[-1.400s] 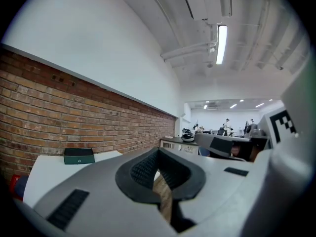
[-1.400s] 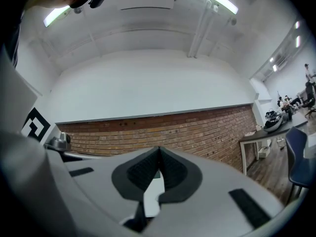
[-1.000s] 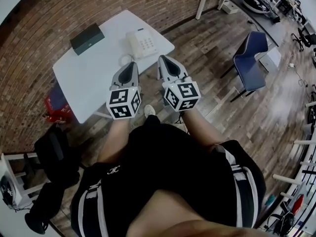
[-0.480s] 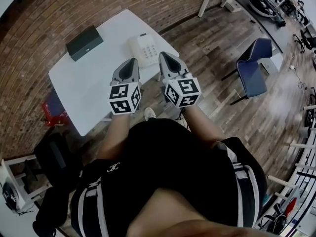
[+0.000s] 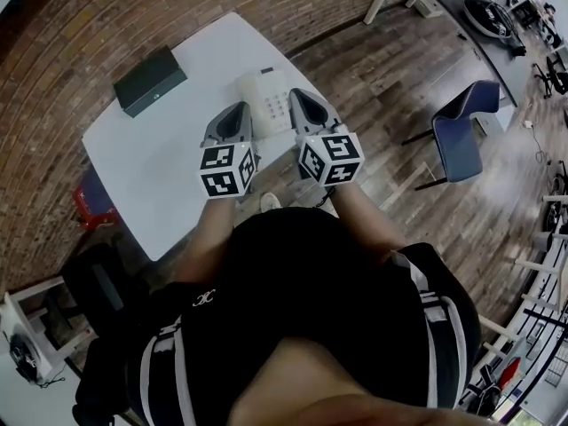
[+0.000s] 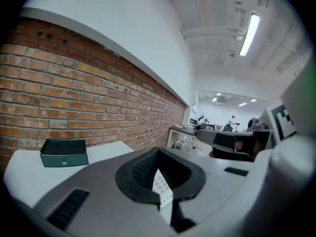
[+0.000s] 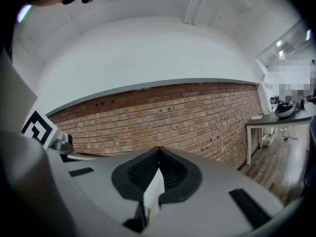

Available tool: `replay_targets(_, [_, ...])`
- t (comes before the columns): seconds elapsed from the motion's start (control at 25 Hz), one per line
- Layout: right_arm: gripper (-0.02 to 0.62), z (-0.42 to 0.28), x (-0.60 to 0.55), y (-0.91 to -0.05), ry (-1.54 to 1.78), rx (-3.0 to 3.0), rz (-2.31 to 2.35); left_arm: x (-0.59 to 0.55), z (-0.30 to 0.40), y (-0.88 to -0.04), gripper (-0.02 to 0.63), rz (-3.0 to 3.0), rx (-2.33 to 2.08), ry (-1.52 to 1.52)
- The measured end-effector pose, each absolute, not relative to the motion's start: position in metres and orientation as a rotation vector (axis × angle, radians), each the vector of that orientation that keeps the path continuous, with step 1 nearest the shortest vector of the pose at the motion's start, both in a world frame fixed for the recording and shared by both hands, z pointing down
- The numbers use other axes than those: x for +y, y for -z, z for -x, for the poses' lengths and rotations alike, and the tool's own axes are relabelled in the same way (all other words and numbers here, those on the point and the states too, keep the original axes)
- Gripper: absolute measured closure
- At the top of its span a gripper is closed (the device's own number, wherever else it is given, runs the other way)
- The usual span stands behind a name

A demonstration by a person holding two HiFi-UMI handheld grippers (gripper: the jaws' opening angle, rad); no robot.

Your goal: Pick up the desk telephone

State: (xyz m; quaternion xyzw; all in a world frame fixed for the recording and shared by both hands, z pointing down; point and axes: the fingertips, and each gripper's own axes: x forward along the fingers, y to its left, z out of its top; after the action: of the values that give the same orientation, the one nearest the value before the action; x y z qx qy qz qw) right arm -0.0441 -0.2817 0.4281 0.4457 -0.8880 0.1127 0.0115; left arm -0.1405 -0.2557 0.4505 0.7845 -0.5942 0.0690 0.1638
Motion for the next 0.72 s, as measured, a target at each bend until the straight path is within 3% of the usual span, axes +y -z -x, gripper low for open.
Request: replay_targets(0.72, [0.597, 0.041, -0.349, -0.511, -0.49, -2.625, -1.251, -0.298, 0.162, -0.532, 0.603, -1.962, -1.658, -0.276])
